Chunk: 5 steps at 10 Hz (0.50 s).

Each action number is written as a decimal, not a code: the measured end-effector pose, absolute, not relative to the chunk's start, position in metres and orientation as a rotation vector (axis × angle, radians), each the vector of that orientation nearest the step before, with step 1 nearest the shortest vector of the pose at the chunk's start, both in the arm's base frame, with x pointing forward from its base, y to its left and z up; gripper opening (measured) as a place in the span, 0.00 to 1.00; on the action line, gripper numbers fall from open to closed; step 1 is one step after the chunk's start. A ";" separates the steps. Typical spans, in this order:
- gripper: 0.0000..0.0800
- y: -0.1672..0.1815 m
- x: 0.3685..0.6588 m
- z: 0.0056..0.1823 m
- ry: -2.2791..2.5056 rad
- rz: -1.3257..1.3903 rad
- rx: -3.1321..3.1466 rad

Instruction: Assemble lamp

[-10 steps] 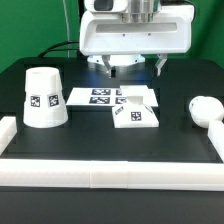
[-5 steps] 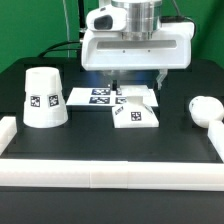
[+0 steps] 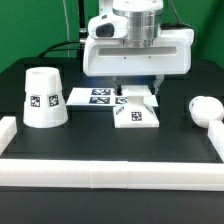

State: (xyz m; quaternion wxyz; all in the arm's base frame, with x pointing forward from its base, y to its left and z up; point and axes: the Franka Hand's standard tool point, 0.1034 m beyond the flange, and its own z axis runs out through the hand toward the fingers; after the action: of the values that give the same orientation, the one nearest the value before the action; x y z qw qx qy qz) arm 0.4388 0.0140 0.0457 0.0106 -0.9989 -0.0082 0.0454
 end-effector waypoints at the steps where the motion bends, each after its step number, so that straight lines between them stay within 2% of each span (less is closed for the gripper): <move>1: 0.66 0.014 0.439 0.046 -0.026 0.142 -3.117; 5: 0.67 0.014 0.439 0.046 -0.026 0.142 -3.117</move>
Offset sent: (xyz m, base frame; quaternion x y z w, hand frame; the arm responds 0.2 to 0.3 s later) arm 0.0000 0.0000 0.0000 0.0000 0.0000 0.0000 1.0000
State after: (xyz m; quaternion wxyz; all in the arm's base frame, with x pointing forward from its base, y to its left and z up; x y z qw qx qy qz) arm 0.4388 0.0140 0.0457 0.0106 -0.9989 -0.0084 0.0454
